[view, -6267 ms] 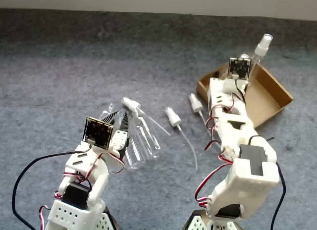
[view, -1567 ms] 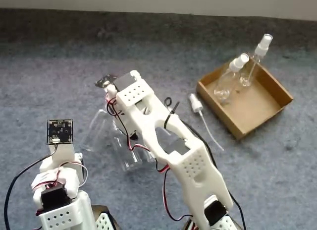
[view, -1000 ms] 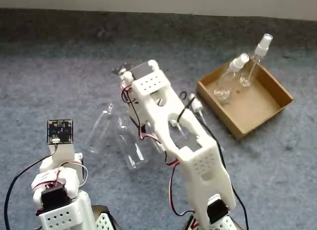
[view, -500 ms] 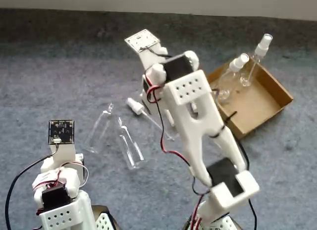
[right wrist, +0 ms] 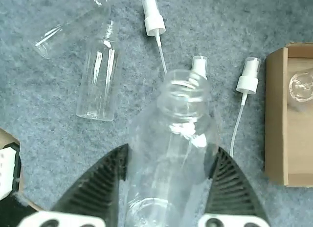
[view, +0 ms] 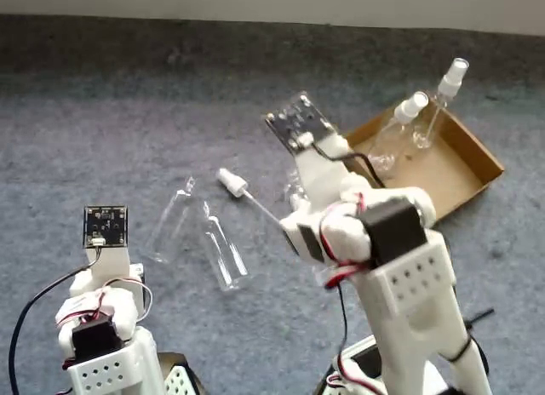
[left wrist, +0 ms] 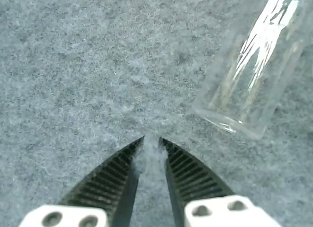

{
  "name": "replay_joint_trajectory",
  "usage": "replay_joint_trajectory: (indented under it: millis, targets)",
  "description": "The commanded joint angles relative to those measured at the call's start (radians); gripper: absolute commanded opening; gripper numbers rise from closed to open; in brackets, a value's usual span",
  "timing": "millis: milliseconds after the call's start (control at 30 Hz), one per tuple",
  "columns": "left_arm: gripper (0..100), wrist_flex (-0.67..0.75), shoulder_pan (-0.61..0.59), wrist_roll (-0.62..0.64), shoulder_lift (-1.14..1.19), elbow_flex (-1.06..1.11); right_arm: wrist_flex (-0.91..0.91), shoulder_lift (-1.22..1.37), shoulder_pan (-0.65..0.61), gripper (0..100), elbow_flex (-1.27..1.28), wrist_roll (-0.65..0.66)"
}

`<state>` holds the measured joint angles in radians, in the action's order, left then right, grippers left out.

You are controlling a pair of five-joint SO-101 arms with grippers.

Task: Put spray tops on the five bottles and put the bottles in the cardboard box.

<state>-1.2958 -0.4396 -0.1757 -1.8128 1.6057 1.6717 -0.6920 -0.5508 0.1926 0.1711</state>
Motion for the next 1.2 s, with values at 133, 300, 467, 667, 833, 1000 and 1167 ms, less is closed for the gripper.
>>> replay_joint_trajectory:
  millis: [133, 300, 467, 667, 833, 1000, 1167]
  targets:
    - [1, 0.02, 0.021, -0.008, -0.013, -0.015, -0.291, -0.372, 0.015, 10.7, 0.421, 0.006]
    - [1, 0.02, 0.021, -0.008, -0.013, -0.016, -0.573, -0.565, 0.174, 10.7, 0.757, 0.006]
    - [1, 0.02, 0.021, -0.006, -0.013, -0.016, -0.792, -0.668, 0.318, 10.7, 1.013, 0.005]
    - [1, 0.02, 0.022, -0.005, -0.013, -0.036, -0.901, -0.685, 0.318, 10.7, 1.152, -0.129]
    - [1, 0.012, 0.021, -0.003, -0.013, -0.061, -0.99, -0.687, 0.321, 10.7, 1.161, -0.149]
    - [1, -0.028, 0.021, -0.003, -0.013, -0.071, -0.997, -0.687, 0.32, 10.7, 1.184, -0.15]
    - [1, -0.031, 0.021, -0.009, -0.012, -0.17, -1.115, -0.687, 0.318, 10.7, 1.276, -0.15]
